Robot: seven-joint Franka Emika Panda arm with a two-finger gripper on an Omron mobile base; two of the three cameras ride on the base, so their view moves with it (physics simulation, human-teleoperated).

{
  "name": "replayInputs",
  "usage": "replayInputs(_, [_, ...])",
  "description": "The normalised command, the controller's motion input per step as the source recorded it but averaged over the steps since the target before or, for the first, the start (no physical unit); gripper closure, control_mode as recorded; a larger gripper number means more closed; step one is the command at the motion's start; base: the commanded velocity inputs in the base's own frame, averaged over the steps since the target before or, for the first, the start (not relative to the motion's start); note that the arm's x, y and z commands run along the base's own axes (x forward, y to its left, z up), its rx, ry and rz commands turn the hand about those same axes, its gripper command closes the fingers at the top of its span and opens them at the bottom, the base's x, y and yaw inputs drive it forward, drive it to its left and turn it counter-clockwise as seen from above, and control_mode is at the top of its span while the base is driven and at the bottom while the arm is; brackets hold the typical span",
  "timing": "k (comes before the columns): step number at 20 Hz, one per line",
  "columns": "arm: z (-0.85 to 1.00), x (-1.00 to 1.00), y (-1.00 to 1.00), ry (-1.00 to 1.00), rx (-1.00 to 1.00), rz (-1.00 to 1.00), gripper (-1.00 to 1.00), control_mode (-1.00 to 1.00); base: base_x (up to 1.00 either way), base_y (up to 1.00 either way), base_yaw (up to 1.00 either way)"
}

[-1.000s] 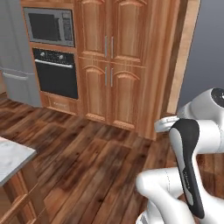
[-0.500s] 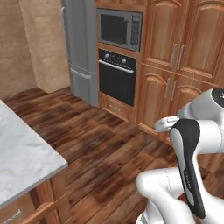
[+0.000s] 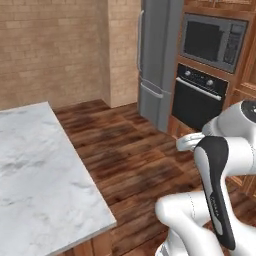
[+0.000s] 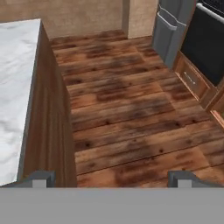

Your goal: Retrieve the steak from the fridge and place it on the saucepan with marinade on the stove.

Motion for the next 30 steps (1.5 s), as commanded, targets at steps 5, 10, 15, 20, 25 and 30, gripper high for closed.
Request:
replayInputs(5, [0.00,0.00,0.00,0.00,0.00,0.00,-1.00,1.00,1.00,0.00,0.34])
replayInputs(10, [0.00,0.00,0.00,0.00,0.00,0.00,-1.00,1.00,1.00,-0.08,0.29])
replayInputs(15, [0.00,0.00,0.00,0.00,0.00,0.00,-1.00,1.00,1.00,-0.47,0.15])
replayInputs(20, [0.00,0.00,0.00,0.00,0.00,0.00,-1.00,1.00,1.00,-0.52,0.03])
replayInputs(25, [0.00,0.00,0.00,0.00,0.00,0.00,-1.00,1.00,1.00,-0.45,0.00])
replayInputs(30, [0.00,0.00,0.00,0.00,0.00,0.00,-1.00,1.00,1.00,-0.34,0.00])
